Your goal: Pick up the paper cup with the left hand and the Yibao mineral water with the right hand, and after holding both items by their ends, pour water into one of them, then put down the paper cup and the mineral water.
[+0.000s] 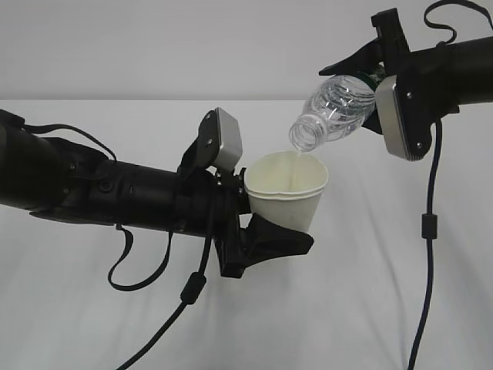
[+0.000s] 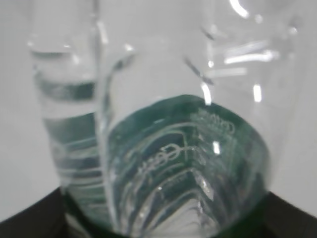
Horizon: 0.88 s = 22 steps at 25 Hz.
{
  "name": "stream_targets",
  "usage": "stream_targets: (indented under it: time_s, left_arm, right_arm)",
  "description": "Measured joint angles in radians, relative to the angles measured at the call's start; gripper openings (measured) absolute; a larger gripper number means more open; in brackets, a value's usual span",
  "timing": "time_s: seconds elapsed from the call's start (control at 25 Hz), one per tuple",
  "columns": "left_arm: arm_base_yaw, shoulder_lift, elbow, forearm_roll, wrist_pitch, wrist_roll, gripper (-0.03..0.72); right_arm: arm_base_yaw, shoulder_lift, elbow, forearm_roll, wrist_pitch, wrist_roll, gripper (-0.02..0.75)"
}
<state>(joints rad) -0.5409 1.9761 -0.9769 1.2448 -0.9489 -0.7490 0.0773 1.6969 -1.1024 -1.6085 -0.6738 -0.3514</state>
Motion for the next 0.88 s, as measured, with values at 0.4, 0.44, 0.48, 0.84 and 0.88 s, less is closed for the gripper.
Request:
stream_targets:
  time_s: [0.4, 0.44, 0.48, 0.84, 0.88]
  left_arm:
    - [0.000, 0.000, 0.000, 0.000, 0.014, 0.000, 0.457]
    - [0.000, 0.000, 0.000, 0.000, 0.014, 0.000, 0.457]
    - [0.000, 0.000, 0.000, 0.000, 0.014, 0.000, 0.457]
    - [0.000, 0.000, 0.000, 0.000, 0.016, 0.000, 0.456]
    - [0.000, 0.000, 0.000, 0.000, 0.016, 0.000, 0.457]
  right_arm:
    - [0.000, 0.000, 0.000, 0.000, 0.000, 0.000, 0.462]
    - [0.000, 0.000, 0.000, 0.000, 0.000, 0.000, 0.462]
    - [0.000, 0.000, 0.000, 0.000, 0.000, 0.000, 0.462]
    - [0.000, 0.000, -0.004, 0.000, -0.004, 0.000, 0.462]
    - [0.000, 0.000, -0.004, 0.000, -0.006, 0.000, 0.462]
